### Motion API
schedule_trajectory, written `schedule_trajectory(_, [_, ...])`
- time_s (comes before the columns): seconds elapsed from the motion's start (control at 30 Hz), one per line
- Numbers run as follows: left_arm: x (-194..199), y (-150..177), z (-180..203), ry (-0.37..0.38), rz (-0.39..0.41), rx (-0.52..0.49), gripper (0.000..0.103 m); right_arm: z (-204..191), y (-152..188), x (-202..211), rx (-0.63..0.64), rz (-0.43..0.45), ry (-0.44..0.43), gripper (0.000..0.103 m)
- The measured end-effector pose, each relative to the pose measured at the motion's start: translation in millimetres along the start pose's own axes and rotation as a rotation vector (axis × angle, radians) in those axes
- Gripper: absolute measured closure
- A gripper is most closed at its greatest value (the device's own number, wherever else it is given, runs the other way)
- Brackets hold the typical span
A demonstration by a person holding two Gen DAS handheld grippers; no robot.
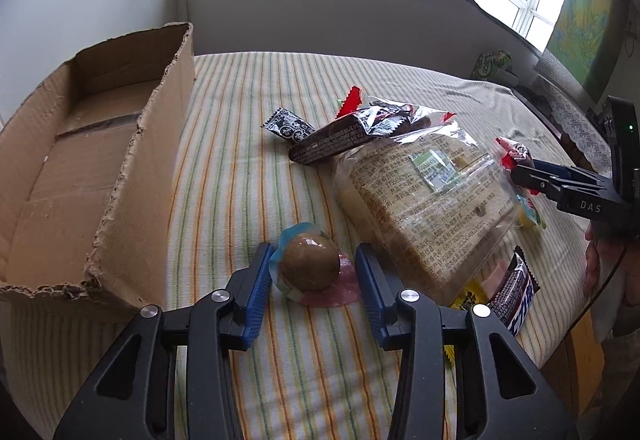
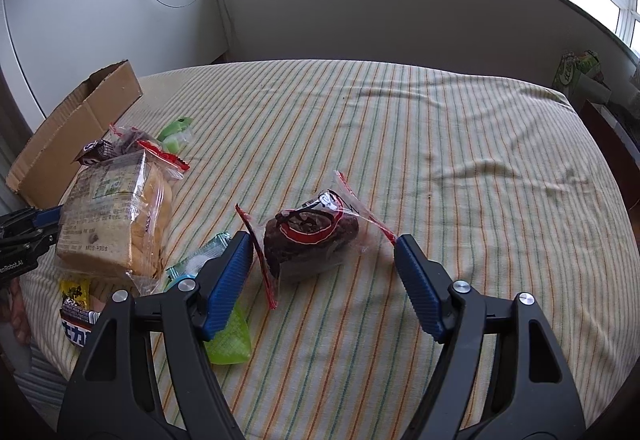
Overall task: Organize snacks
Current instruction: 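Reach the left tool to the round chocolate while the right tool reaches the bagged cake, then close the left tool on the round chocolate while the right tool grasps the bagged cake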
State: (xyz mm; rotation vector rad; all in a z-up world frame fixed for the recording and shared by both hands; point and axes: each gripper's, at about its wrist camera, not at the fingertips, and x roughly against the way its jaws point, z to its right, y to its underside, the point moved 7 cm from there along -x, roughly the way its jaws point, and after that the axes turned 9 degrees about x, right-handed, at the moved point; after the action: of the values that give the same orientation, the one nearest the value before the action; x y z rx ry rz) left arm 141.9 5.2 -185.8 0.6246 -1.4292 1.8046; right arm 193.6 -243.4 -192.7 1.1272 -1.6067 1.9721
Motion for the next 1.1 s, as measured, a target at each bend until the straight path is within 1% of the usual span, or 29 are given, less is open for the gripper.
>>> schedule_trajectory(0.1, [2,-3,-3,0.008,0.014,0.027,0.072,0,-1,0,0.0,0.013,-0.015,0.031])
schedule_trajectory(0.13, [3,-4,-4,0.009,0.019,0.03,0.076,0,-2,1,0.0,0.02,-0.022,0.035])
schedule_trajectory(0.17, [3,-4,-4,0.009,0.022,0.031,0.076,-2,-3,3,0.004,0.031,-0.031,0.068])
schedule_trajectory(0.2, [3,-4,-4,0.01,0.025,0.035,0.077,-1,-4,3,0.004,0.035,-0.025,0.086])
schedule_trajectory(0.23, [4,-4,-5,0.012,0.029,0.039,0.078,0,-4,3,-0.002,0.038,-0.013,0.098])
schedule_trajectory(0.37, [5,-4,-5,0.017,0.036,0.045,0.078,1,3,-2,-0.018,-0.008,-0.042,0.097])
schedule_trajectory(0.4, [5,-3,-5,0.018,0.037,0.045,0.078,2,5,0,-0.022,-0.013,-0.049,0.095])
schedule_trajectory(0.43, [5,-3,-5,0.019,0.036,0.045,0.078,4,7,3,-0.038,-0.01,-0.056,0.085])
schedule_trajectory(0.47, [5,-4,-4,0.02,0.036,0.044,0.078,7,9,8,-0.064,-0.003,-0.062,0.059])
schedule_trajectory(0.5, [6,-4,-5,0.022,0.038,0.045,0.078,11,9,13,-0.092,0.006,-0.063,0.039])
schedule_trajectory(0.53, [7,-4,-5,0.024,0.04,0.046,0.078,16,8,17,-0.118,0.016,-0.06,0.008])
schedule_trajectory(0.57, [7,-4,-5,0.025,0.041,0.048,0.078,20,5,20,-0.134,0.03,-0.06,0.0])
schedule_trajectory(0.63, [7,-3,-5,0.031,0.04,0.05,0.078,26,-2,22,-0.169,0.044,-0.083,0.0])
schedule_trajectory(0.7, [7,-3,-6,0.037,0.041,0.053,0.078,30,-12,16,-0.219,0.05,-0.129,0.0])
schedule_trajectory(0.83, [8,-4,-7,0.047,0.043,0.058,0.078,26,-29,-10,-0.272,0.011,-0.178,0.001])
schedule_trajectory(0.87, [8,-4,-7,0.049,0.044,0.059,0.078,24,-33,-15,-0.274,0.011,-0.179,0.005])
schedule_trajectory(0.9, [9,-4,-7,0.05,0.045,0.061,0.078,22,-36,-20,-0.274,0.015,-0.178,0.009])
schedule_trajectory(0.93, [9,-5,-8,0.05,0.046,0.065,0.078,21,-37,-25,-0.27,0.009,-0.162,0.025])
schedule_trajectory(0.97, [10,-5,-10,0.05,0.048,0.068,0.078,19,-37,-30,-0.26,-0.006,-0.143,0.051])
schedule_trajectory(1.0, [11,-5,-10,0.051,0.049,0.07,0.078,18,-36,-34,-0.252,-0.018,-0.132,0.068])
schedule_trajectory(1.03, [12,-5,-11,0.053,0.051,0.069,0.079,17,-36,-36,-0.252,-0.013,-0.133,0.07])
schedule_trajectory(1.1, [15,-6,-10,0.054,0.057,0.066,0.079,15,-36,-35,-0.234,-0.008,-0.124,0.07])
